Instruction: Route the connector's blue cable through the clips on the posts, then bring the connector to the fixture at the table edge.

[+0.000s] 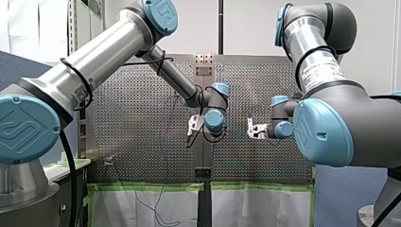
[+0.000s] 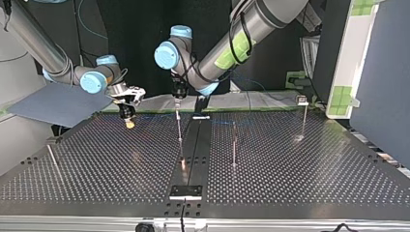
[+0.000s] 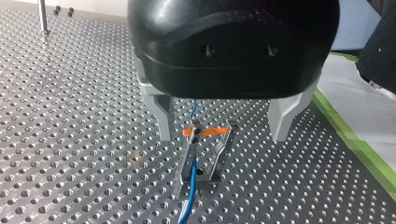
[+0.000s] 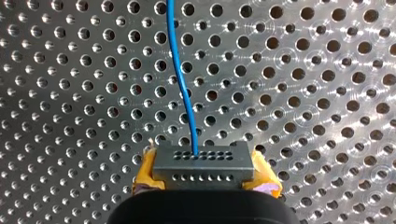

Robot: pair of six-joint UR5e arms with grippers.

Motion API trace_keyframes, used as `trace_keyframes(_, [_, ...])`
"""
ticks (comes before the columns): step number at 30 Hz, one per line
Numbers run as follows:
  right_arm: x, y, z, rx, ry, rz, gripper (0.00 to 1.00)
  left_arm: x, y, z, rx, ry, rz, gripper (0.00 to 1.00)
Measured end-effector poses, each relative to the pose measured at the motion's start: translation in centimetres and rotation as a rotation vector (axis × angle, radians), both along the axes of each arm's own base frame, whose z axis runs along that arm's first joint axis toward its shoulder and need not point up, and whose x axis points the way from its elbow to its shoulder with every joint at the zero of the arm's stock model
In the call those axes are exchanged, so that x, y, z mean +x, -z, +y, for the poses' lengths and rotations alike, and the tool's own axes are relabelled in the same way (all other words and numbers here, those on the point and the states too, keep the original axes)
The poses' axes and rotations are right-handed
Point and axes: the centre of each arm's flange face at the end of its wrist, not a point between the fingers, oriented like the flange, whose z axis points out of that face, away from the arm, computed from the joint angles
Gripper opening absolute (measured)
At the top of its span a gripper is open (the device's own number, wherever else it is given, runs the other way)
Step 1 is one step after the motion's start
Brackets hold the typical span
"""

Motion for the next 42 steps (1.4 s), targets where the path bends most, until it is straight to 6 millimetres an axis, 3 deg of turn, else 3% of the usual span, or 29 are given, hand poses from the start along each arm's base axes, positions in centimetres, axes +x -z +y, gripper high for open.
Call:
trace_keyframes(23, [0.0, 0.0, 0.0, 0.0, -0.008, -0.002, 0.01, -0.3, -0.3, 0.3, -0.009, -0.029, -0.005, 1.0])
trace_keyframes(42, [-0.1, 0.1, 0.1, 0.009, -0.008, 0.004, 0.01, -4.2, -5.2, 1.7, -0.176, -0.051, -0.104, 1.0])
